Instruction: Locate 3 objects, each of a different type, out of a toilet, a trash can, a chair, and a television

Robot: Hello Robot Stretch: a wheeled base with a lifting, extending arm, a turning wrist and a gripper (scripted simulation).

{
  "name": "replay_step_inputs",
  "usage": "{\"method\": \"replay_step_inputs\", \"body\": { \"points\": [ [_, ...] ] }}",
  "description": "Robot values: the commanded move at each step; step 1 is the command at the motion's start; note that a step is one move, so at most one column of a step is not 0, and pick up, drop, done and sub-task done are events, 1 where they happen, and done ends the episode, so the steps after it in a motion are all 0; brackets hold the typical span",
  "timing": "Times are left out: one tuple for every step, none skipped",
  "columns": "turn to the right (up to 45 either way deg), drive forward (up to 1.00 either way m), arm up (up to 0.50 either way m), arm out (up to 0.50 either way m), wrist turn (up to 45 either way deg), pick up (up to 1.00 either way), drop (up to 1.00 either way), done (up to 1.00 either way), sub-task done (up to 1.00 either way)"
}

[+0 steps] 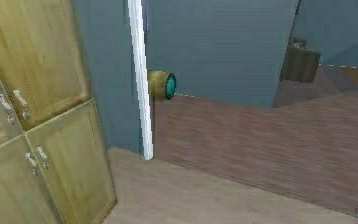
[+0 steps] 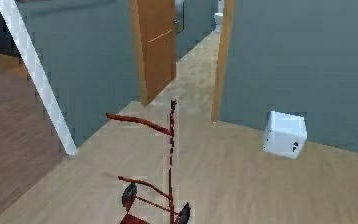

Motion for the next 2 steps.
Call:
{"method": "replay_step_inputs", "body": {
  "points": [
    [0.0, 1.0, 0.0, 0.0, 0.0, 0.0, 0.0, 0.0, 0.0],
    [0.0, 1.0, 0.0, 0.0, 0.0, 0.0, 0.0, 0.0, 0.0]
  ]
}}
